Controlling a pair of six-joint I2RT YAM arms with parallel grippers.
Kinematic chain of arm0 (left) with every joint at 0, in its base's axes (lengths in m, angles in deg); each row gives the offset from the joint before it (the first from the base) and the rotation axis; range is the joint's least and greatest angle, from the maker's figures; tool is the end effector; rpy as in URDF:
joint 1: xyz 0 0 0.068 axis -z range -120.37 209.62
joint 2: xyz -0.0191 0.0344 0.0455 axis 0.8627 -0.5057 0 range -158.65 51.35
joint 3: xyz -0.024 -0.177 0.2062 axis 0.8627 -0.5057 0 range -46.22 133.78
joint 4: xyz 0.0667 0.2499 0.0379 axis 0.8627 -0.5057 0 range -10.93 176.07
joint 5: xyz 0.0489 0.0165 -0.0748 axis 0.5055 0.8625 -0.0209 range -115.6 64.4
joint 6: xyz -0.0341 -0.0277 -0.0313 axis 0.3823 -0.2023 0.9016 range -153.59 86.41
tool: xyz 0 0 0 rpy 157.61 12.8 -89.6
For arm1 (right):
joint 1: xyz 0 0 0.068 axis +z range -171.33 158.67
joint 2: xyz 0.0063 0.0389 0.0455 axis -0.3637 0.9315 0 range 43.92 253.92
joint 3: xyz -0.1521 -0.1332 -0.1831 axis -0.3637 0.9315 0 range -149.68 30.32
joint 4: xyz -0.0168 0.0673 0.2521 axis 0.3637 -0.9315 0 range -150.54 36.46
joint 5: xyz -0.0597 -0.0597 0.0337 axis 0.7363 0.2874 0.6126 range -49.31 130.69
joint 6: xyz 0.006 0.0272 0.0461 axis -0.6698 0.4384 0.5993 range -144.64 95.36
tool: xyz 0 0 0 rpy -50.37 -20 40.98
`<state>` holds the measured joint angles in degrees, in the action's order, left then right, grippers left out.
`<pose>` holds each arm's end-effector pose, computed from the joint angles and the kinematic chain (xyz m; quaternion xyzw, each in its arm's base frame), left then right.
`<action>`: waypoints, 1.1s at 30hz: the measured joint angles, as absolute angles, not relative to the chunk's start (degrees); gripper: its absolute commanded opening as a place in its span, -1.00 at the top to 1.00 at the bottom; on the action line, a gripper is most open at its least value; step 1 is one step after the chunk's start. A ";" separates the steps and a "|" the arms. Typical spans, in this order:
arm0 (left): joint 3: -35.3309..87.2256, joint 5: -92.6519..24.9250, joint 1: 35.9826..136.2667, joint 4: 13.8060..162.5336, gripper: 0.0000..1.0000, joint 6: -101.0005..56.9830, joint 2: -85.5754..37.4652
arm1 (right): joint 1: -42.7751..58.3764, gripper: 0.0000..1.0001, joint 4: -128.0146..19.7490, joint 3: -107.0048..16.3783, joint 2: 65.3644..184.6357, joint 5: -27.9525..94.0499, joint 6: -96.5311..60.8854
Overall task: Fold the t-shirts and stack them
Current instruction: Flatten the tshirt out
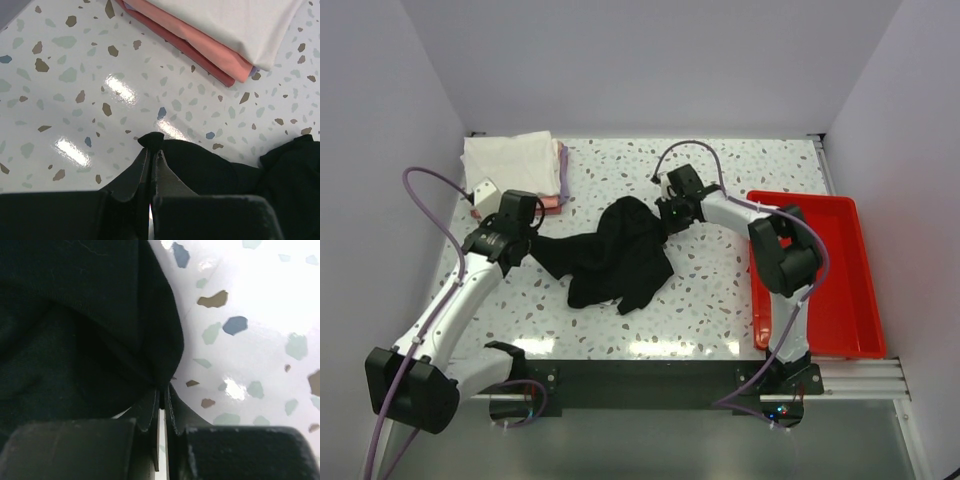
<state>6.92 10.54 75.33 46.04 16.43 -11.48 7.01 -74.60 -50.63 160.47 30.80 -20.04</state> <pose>0.2151 -0.0386 0.2880 -0.3654 0.8213 0.0670 0.4330 0.3773 0.2105 0.1647 -0.2205 0.9289 0.1602 0.2506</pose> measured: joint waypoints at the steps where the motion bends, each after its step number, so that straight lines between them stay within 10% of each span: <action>1: 7.05 10.36 75.05 46.08 1.00 16.37 -11.56 | 7.01 1.00 -74.86 -50.58 160.08 31.30 -19.69; 33: 59.49 11.39 72.38 53.40 1.00 -0.75 8.28 | 6.62 1.00 -95.64 -84.94 104.52 55.19 -28.69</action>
